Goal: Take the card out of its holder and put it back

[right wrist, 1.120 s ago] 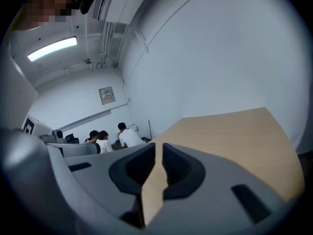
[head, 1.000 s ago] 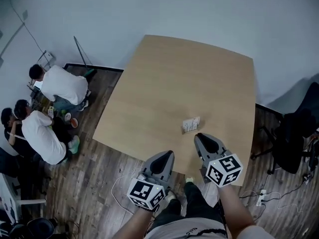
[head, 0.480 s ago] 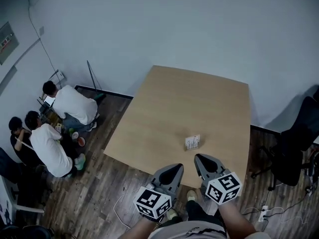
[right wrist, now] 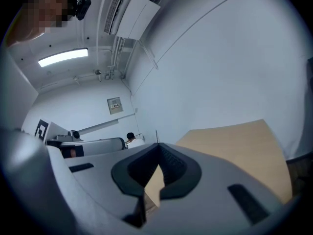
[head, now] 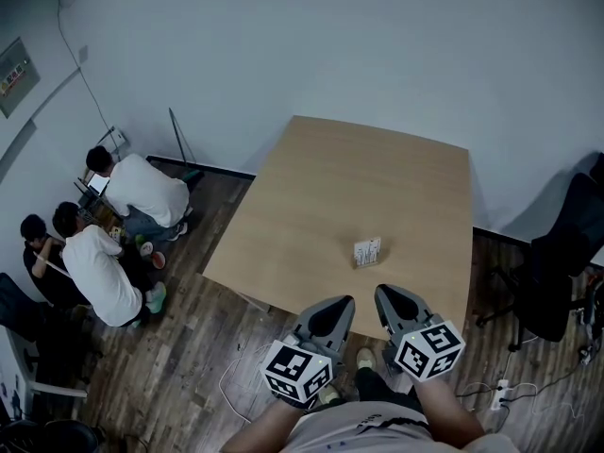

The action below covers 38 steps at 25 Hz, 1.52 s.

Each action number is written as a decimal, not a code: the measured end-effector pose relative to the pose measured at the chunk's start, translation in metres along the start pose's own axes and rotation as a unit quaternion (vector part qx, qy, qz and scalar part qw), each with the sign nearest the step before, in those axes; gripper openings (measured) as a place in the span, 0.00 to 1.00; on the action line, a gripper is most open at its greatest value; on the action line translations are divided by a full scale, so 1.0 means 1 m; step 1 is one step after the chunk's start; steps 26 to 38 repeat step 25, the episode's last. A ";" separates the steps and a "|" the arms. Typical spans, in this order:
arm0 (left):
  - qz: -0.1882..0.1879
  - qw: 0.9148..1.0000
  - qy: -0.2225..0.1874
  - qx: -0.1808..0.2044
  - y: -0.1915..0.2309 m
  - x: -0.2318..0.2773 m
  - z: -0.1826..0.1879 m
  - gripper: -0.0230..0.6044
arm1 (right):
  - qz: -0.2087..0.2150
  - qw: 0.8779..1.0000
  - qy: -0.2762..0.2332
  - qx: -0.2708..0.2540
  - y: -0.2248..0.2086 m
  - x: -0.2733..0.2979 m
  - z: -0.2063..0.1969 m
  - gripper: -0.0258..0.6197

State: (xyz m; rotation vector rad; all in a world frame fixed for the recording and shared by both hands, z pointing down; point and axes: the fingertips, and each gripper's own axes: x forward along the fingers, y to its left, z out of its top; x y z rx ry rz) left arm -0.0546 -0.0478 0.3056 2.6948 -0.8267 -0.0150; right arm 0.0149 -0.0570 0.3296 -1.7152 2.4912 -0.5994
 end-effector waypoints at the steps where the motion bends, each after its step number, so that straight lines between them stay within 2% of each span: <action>1: -0.001 1.000 -0.001 0.000 -0.002 -0.001 0.000 0.06 | 0.001 1.000 0.001 -0.004 0.003 -0.001 -0.001 0.06; 15: 0.010 1.000 -0.009 0.005 -0.001 -0.017 0.002 0.06 | 0.016 1.000 -0.003 -0.018 0.028 -0.007 -0.001 0.06; 38: 0.016 1.000 -0.009 0.005 0.011 -0.020 0.000 0.06 | 0.013 1.000 0.002 -0.021 0.031 0.000 -0.003 0.06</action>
